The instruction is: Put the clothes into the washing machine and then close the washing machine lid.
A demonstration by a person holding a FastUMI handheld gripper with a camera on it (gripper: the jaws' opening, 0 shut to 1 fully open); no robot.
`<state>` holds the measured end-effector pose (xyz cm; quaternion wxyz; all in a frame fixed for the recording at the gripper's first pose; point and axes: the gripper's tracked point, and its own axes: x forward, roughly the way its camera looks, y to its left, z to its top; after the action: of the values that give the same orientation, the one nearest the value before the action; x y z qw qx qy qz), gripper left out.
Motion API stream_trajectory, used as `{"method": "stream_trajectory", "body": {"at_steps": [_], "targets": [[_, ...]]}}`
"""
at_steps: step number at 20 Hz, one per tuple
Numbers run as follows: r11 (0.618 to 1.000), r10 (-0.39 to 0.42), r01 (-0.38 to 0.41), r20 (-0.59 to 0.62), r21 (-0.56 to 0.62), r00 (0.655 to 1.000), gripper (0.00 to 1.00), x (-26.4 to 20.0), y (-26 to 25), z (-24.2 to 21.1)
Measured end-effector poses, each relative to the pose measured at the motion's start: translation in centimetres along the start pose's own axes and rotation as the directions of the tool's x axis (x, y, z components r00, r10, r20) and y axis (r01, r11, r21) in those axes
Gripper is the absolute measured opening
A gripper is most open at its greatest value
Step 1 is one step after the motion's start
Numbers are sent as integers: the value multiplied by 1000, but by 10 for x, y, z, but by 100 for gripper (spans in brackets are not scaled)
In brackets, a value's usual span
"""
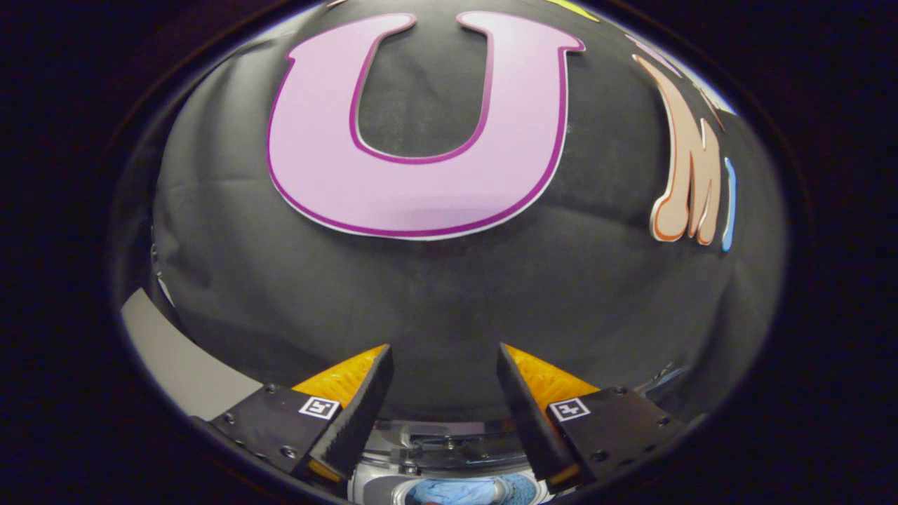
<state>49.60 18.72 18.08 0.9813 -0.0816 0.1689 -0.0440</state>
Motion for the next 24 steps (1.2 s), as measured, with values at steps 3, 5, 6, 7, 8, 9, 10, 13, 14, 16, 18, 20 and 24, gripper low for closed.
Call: {"method": "stream_trajectory", "body": {"at_steps": [3, 5, 6, 7, 8, 9, 10, 13, 14, 16, 18, 20, 24], "targets": [[1000, 11, -11, -10, 5, 1000, 92, -1, 0, -6], [999, 26, -25, -19, 35, 999, 93, -3, 0, -9], [998, 32, -31, -19, 55, 999, 93, -2, 0, -12], [997, 36, -35, -13, 73, 999, 93, -3, 0, -12], [997, 37, -37, 1, 71, 999, 93, -3, 0, -11], [998, 36, -36, 16, 59, 999, 93, -6, 0, -10], [998, 30, -32, 32, 53, 999, 94, -9, 0, -9], [997, 27, -31, 61, 68, 998, 93, -15, -1, -11], [997, 29, -33, 65, 67, 997, 94, -18, -1, -12], [997, 34, -39, 78, 66, 996, 94, -25, -2, -14], [997, 34, -41, 97, 68, 995, 94, -34, -3, -16], [997, 31, -38, 106, 63, 994, 94, -44, -2, -19], [998, 40, -46, 98, 52, 994, 94, -67, -3, -30]]}}
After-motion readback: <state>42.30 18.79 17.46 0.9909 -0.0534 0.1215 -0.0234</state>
